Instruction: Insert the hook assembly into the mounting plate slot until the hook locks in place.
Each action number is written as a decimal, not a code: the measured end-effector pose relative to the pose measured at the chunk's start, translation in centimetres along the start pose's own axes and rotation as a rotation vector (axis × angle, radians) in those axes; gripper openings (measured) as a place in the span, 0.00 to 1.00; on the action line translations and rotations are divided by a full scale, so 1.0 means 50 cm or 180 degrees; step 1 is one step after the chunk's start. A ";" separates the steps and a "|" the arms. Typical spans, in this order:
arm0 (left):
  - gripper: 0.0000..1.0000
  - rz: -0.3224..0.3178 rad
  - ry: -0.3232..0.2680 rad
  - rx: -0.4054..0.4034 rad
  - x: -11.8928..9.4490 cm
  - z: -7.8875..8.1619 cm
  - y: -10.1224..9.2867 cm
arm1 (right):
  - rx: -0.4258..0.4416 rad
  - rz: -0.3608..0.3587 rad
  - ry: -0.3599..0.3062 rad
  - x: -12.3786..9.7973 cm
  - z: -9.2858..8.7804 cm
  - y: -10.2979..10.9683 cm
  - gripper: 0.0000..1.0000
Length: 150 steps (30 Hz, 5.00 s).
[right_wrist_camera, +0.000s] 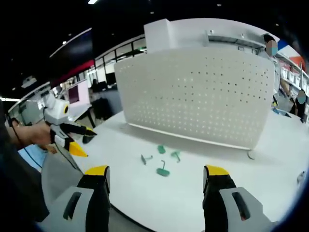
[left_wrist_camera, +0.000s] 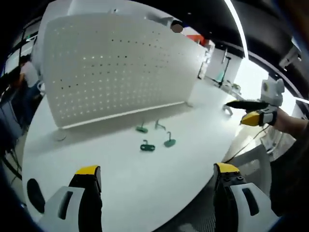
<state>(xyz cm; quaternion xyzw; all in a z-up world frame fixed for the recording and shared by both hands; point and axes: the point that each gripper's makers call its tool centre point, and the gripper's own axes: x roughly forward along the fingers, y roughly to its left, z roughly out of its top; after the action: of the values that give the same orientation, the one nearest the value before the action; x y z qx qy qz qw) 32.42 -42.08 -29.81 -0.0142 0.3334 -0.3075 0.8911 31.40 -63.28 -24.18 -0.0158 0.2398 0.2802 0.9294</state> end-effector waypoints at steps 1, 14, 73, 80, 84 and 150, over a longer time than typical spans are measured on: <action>0.98 -0.0005 -0.0002 0.0001 0.006 0.001 0.000 | 0.0003 0.0000 0.0003 0.000 -0.001 0.000 0.79; 0.94 -0.0019 0.0103 0.0199 0.125 -0.006 0.035 | 0.0010 -0.0028 0.0066 0.000 -0.012 -0.011 0.79; 0.33 0.0309 0.0191 0.0207 0.353 -0.029 0.051 | 0.0306 -0.0208 0.0348 -0.001 -0.075 -0.085 0.78; 0.33 0.0292 0.0198 0.0269 0.360 -0.033 0.054 | 0.0321 -0.0194 0.0357 0.004 -0.077 -0.085 0.78; 0.33 0.0271 0.0179 0.0278 0.360 -0.033 0.054 | 0.0337 -0.0189 0.0363 0.007 -0.079 -0.085 0.78; 0.30 -0.0337 -0.0043 0.0864 0.104 0.089 -0.006 | 0.0258 0.0186 0.0291 0.035 -0.047 0.016 0.79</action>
<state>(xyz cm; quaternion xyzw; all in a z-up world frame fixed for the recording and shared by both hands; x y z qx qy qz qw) 38.00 -46.01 -29.34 0.0868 0.2816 -0.3962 0.8696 31.20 -62.08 -26.96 0.0161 0.2934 0.2962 0.9088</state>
